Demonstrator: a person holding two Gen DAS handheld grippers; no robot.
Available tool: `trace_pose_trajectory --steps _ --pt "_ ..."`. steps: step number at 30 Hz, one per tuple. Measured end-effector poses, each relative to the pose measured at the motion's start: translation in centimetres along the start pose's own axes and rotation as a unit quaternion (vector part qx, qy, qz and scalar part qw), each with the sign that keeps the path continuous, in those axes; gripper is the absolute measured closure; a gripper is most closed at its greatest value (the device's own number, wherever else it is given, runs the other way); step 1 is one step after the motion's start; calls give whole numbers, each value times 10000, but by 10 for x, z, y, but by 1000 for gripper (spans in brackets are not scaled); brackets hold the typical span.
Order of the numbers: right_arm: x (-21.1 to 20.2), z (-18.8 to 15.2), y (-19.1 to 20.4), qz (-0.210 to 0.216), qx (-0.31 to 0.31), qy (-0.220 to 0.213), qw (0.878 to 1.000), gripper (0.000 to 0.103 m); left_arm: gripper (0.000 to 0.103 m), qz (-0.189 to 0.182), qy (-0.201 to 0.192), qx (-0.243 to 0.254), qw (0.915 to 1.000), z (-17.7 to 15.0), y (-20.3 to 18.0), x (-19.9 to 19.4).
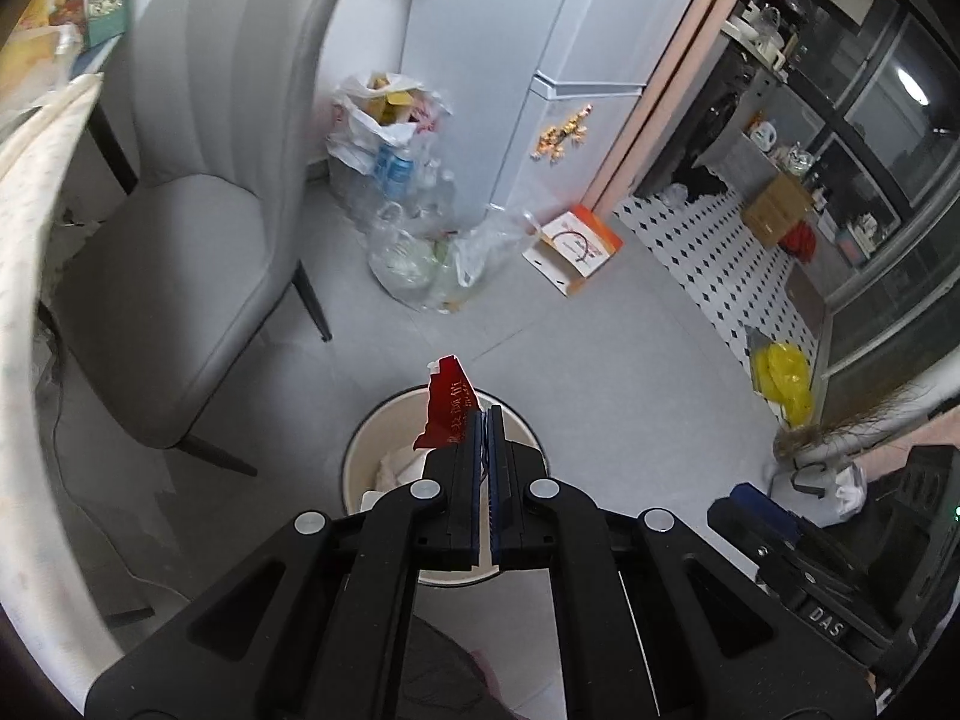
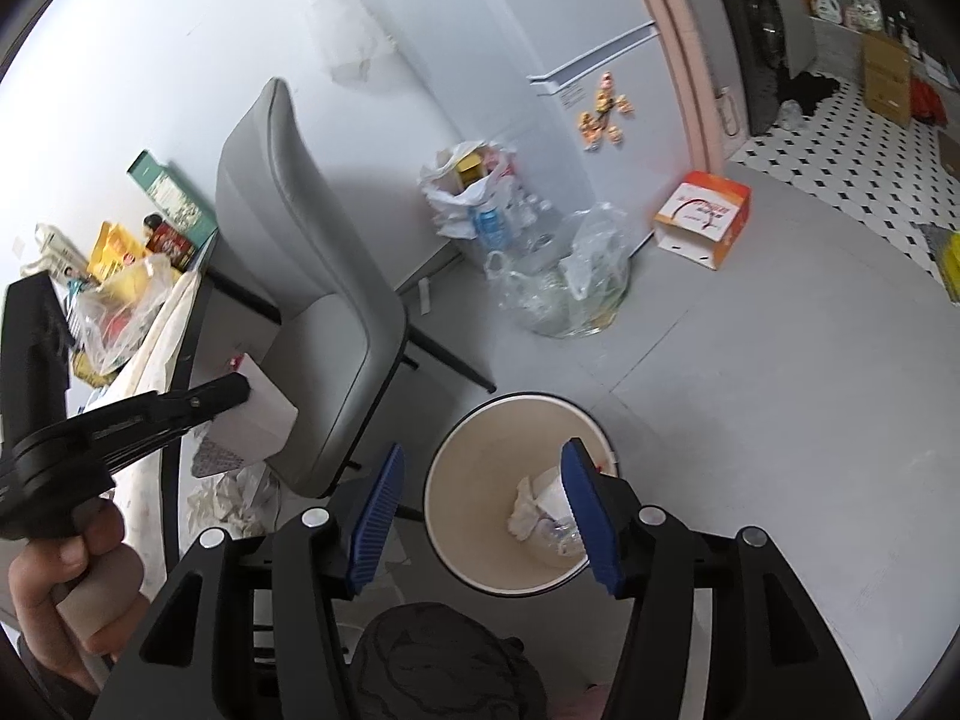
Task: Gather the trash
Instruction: 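Carry the red scrap and tissue over the bin and open both tools, then move both open tools back to the table toward the crumpled printed paper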
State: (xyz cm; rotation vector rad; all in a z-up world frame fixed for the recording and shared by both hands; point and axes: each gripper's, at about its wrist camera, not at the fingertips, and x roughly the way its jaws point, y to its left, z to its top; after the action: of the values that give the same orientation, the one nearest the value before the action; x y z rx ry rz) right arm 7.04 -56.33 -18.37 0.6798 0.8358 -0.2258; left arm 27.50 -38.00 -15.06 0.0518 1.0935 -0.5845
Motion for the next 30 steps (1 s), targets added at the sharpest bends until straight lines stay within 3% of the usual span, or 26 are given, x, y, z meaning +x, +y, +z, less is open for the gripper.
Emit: trace_pose_trajectory --steps 2,4,6,12,18,27,30 --pt "-1 -1 -5 -18 56 -18 10000 48 89 -177 93 -49 9998 4 -2 7" --pt "-1 -1 -9 -9 91 -13 10000 48 51 -275 76 -69 9996 5 -5 7" --pt "0 -3 -8 12 88 -6 10000 48 40 -299 -104 -42 9995 3 -6 -1" --pt "3 -5 4 167 -31 26 9999 48 28 8 -184 -145 9997 -3 9 -17" --pt "-2 -7 29 335 -269 -22 9991 35 12 260 -593 -388 9971 -13 35 -58" --pt "-22 -15 99 463 -1047 -317 9929 9 6 425 -1370 -737 9869 -30 81 -129" --pt "-31 -22 127 480 -1287 -462 9894 8 6 436 -1571 -925 9823 -41 100 -150"
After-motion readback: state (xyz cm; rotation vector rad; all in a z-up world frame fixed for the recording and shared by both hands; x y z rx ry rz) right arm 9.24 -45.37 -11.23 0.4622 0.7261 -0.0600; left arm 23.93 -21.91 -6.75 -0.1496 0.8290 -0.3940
